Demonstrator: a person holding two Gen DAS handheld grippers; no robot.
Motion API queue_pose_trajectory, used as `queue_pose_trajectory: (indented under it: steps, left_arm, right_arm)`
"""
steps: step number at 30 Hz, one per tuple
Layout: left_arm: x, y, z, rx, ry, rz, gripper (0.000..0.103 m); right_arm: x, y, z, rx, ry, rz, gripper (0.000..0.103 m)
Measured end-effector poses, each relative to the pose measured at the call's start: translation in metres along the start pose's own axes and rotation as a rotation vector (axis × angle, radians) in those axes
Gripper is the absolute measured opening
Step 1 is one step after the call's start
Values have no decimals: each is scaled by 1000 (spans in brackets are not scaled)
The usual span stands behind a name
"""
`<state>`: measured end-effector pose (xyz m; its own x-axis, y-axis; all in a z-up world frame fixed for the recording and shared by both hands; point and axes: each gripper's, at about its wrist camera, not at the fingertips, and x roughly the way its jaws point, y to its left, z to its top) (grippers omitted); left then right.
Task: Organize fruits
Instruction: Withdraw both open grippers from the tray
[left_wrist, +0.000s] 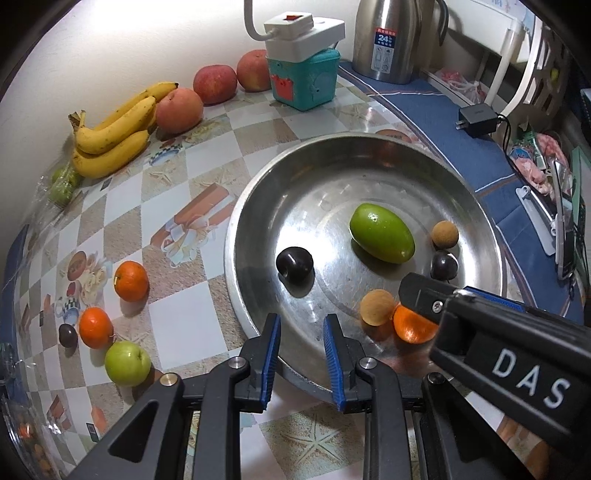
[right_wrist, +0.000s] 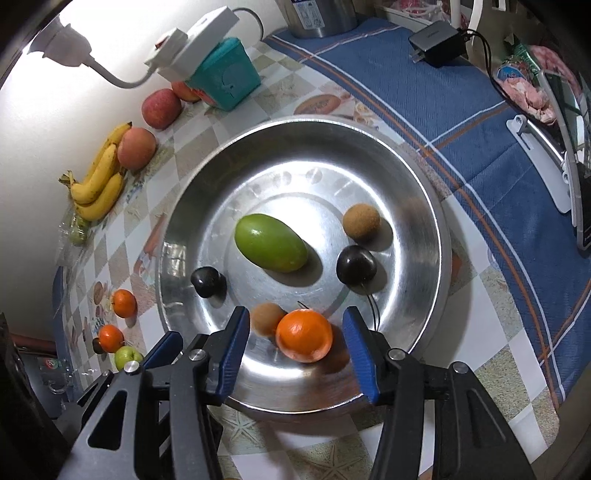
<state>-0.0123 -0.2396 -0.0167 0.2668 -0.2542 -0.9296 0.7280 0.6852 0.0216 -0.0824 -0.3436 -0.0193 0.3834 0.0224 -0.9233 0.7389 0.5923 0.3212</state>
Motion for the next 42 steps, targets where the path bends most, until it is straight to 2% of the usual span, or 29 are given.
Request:
queue_pose_trajectory:
  steps: [6,10,14,17,25,31,38,39,41,42]
  left_arm:
    - [-6,12,2,-49,8,6,28]
    - [-11,27,3,-106,12,47,40]
    - [-20,52,3,-205,3,71,43]
    - [-25,72,0,-290,6,99,50]
    - [-34,117,-11,-460,10,115,54]
    - [-41,130,-16,-506,0,110,54]
    - [-38,130,-17,-507,17,108,54]
    - [-36,130,-17,-509,24,109,57]
    - [-33,131,-19,-518,39,114,69]
    - [-31,131,-20,-526,48,118,73]
  right_arm:
    - [-10,-1,2,3,-22,12,55]
    - [-13,-3,4,8,-32,14,65]
    - [-13,-3,4,7,-29,15,65]
    - [-13,-2,4,-1,-27,18,65]
    - [-13,10,3,-44,-30,11,65]
    - [-14,21,0,-89,-30,10,65]
    - [-13,22,-1,-102,-30,-2,65]
    - [-12,22,-1,-104,-29,-5,66]
    - [-10,24,-2,-113,-25,-14,75]
    - [-9,25,-2,-122,-25,-20,83]
